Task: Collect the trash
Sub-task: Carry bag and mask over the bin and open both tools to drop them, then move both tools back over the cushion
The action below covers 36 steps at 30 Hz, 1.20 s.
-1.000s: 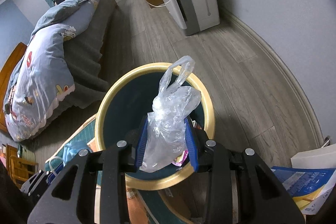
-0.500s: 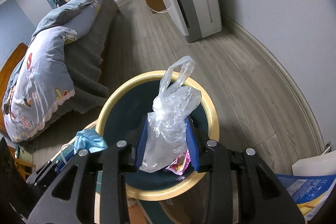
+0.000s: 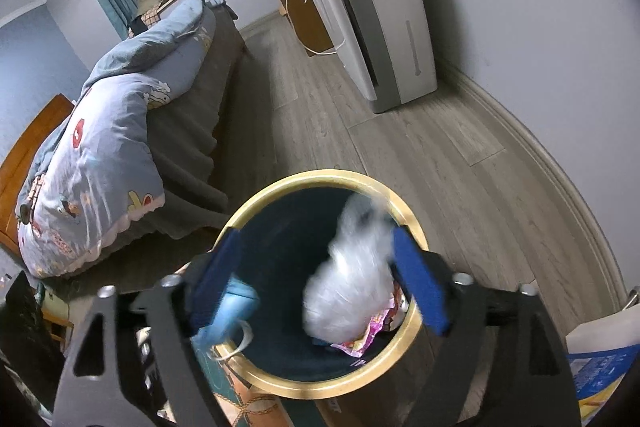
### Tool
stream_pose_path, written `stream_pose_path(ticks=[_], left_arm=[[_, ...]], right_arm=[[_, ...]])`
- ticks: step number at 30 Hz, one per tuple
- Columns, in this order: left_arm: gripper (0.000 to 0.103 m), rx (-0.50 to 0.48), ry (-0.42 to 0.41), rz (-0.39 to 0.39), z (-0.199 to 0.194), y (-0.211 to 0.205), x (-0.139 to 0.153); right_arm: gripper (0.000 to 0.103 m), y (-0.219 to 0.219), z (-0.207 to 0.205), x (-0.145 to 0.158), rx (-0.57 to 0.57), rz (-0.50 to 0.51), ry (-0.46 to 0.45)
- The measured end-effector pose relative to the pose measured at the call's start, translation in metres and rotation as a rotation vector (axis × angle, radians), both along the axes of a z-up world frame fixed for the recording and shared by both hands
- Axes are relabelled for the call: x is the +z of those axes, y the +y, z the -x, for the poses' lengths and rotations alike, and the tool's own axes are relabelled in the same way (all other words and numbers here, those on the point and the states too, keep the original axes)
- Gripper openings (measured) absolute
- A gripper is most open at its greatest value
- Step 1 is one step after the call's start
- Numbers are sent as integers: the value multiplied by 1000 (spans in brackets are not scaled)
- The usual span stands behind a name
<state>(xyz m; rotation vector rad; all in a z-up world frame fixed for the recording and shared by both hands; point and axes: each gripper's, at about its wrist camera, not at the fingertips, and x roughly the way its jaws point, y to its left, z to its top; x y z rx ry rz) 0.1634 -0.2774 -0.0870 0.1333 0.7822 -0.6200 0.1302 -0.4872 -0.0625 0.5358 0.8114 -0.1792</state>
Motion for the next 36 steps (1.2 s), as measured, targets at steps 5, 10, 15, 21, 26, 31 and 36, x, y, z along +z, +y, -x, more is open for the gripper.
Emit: stream_pose_path(ticks=[5,10,15,21,26,31,36], left_arm=[[90,19,2,-1,0,4,0],[94,63,20,14,-2,14,-1],[95,100,12,8,2,27,6],[96,151,9,-6,12,51,16],[96,192,-6,-16,27,77,29],[96,217,-44,-64,55,112,49],[96,280,-83,-113,88,160,62]], right_arm=[[97,0,-2,-3,-5,-6,18],[97,5,-6,-6,10,-1,45],[97,9,-5,-2,8,11,49],[97,19,-4,5,14,0,42],[97,35,-5,17,50,-14,23],[97,63,-3,33,126,6,-12],[97,96,2,44,204,36,-28]])
